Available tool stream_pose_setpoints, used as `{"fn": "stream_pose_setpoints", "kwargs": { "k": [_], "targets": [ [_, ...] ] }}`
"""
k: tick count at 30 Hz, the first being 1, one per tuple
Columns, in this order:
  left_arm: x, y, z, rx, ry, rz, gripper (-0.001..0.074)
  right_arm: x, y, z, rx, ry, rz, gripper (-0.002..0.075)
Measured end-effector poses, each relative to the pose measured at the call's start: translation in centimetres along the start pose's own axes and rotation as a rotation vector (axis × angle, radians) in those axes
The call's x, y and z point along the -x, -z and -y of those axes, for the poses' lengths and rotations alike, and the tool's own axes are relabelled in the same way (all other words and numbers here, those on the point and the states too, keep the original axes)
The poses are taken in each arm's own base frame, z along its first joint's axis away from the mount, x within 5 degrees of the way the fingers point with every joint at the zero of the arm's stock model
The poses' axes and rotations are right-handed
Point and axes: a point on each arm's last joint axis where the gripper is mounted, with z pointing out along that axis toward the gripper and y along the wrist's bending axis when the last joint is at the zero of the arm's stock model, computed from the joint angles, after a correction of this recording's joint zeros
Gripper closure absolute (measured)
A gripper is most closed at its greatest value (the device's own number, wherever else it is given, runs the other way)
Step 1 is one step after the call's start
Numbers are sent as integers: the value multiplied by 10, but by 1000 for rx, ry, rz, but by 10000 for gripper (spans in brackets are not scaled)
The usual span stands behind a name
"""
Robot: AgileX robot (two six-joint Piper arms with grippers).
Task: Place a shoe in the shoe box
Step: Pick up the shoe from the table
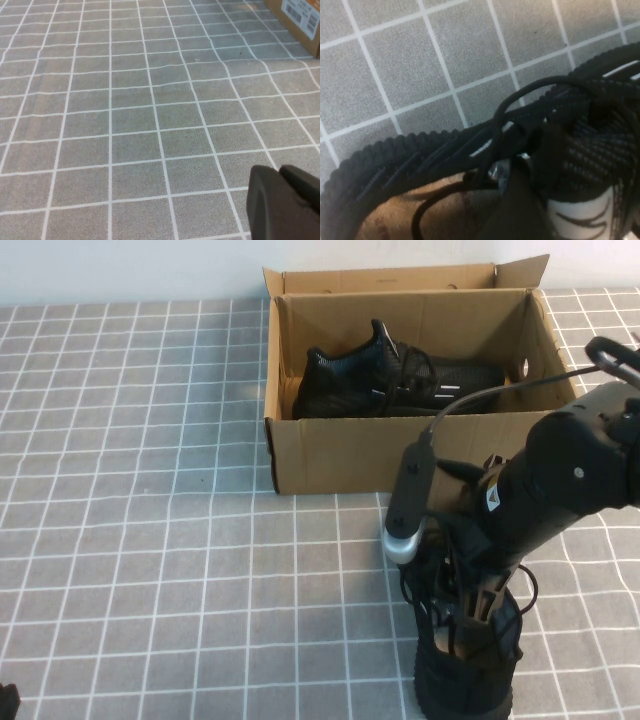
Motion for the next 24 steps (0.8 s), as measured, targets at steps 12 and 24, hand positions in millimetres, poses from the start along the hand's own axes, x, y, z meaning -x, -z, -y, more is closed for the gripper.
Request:
{"fn": "stream_pose_setpoints", "kwargs": {
  "k": [12, 24],
  "targets": [
    [0, 0, 0, 0, 0, 0, 736, 0, -3, 0, 3, 2, -4, 599],
    [0, 0, 0, 0, 0, 0, 736, -2, 1, -2, 12, 7, -21, 707]
  ]
}}
